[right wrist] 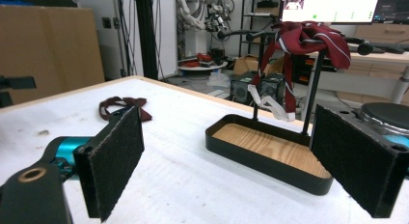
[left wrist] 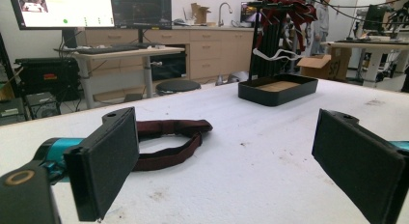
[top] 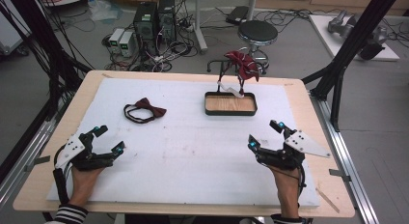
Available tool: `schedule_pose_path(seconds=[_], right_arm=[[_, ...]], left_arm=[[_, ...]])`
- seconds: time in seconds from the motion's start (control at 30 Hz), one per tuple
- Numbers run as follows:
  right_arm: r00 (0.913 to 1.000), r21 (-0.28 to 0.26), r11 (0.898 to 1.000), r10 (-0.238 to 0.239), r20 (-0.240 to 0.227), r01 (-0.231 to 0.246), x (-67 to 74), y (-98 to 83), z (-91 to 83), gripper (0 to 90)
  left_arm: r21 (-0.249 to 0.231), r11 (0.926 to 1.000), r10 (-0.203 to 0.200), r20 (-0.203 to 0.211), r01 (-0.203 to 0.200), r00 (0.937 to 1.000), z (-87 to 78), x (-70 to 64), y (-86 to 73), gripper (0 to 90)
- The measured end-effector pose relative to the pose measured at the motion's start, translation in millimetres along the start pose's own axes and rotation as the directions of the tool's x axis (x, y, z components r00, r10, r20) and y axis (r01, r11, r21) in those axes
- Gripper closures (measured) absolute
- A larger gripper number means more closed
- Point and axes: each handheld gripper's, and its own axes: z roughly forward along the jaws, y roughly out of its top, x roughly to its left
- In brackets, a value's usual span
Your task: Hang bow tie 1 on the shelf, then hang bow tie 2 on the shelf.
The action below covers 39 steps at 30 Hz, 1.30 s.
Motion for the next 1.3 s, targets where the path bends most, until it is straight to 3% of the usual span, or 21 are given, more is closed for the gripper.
schedule_pose_path(seconds=[0.27,0.87,1.1,1.3], right_arm=[[1.0,-0.016,1.0,-0.003,0.008,0.004,-1.2,-5.9,2.8,11.1],[0.9993,0.021,0.999,0.029,0.024,-0.03,-3.3,-27.2,7.8,11.2],[0.9982,0.019,0.998,0.051,0.03,-0.052,-6.9,-29.0,4.1,11.1],[0.9978,0.015,0.998,0.058,0.032,-0.059,-8.6,-29.1,2.7,11.2]], left_arm=[[0.002,1.0,-0.001,0.001,0.001,1.0,0.0,0.4,0.1,9.7],[0.008,0.9999,-0.007,-0.01,0.007,0.9999,0.1,1.9,2.6,9.6],[-0.01,0.9998,-0.015,-0.036,0.015,0.9993,-3.1,12.0,13.7,9.6],[0.026,0.9997,0.004,-0.03,-0.003,0.9995,1.8,21.8,25.8,9.7]])
